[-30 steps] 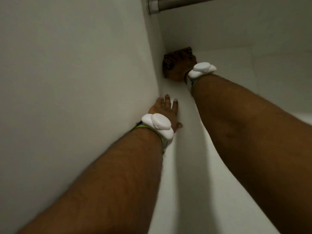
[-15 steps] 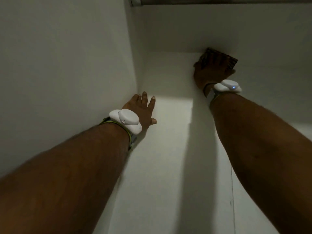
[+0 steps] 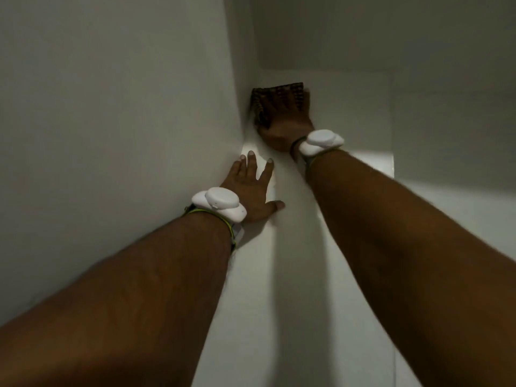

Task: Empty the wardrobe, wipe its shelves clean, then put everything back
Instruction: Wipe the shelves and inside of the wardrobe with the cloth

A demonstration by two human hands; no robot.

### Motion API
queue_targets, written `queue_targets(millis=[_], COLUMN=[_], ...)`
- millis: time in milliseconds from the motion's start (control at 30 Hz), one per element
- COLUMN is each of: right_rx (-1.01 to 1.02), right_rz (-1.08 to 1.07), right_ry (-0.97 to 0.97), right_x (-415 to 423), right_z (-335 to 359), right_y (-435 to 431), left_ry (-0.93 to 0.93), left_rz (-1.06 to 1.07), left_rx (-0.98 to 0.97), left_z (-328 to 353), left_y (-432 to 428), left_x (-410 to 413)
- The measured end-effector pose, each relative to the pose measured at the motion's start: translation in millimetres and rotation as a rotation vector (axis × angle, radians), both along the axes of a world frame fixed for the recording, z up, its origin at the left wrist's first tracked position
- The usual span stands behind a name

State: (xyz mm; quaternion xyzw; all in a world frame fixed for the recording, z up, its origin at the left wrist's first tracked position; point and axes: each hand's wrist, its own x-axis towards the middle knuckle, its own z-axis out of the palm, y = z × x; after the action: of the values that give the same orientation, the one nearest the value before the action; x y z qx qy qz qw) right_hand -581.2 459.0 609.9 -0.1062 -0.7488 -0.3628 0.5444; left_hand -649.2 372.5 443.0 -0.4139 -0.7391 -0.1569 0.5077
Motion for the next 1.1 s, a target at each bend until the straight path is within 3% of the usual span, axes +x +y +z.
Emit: queue_targets(millis=[67,200,333,400,467,533,633,800,900,1000,1100], right_rx=[0.056,-0.134,-0.342,-0.347,-0.159,-0.009,-0.035,0.010,-0.027,-0.213,-0.423], right_rz=[-0.015,-0.083,-0.073,-0.036,0.018,0.103,0.097,-0.008,0.031,-0.005,-0.048], right_ry=[0.069,0.539,0.658,0.671,0.560,0.305,0.119,-0.110,0.127,0.453,0.635], right_x=[32.9,92.1,83.7,67.7,38.3,0.6,-33.8,17.5,68.3,104.1,93.5], right_z=[-4.5,-22.4,-35.2,-40.4,-53.0,-80.9,-111.8,-92.0,-106.6,-136.0,-147.8], right_y=[29.0,88.2,77.5,60.7,39.4,8.8,-18.6,16.7,57.4,83.5,74.1], left_ry=[-0.027,-0.027,-0.036,-0.049,-0.025,0.003,0.010,-0.006,-0.024,-0.088,-0.055], left_rz=[-0.009,0.007,-0.025,-0.061,-0.071,-0.060,-0.024,-0.084,-0.084,-0.130,-0.171], left_rx=[-0.033,-0.062,-0.049,-0.034,-0.045,-0.061,-0.064,-0.086,-0.074,0.026,0.101], left_z=[2.5,0.5,-14.5,-32.9,-52.9,-67.5,-69.4,-69.4,-80.0,-112.5,-138.5], left_y=[-0.2,-1.2,0.6,2.6,2.3,-0.4,-3.6,-5.4,-6.3,-0.7,5.4], left_x=[-2.0,-7.0,-4.0,-1.3,-0.8,-4.3,-4.4,-2.0,1.2,4.6,3.3])
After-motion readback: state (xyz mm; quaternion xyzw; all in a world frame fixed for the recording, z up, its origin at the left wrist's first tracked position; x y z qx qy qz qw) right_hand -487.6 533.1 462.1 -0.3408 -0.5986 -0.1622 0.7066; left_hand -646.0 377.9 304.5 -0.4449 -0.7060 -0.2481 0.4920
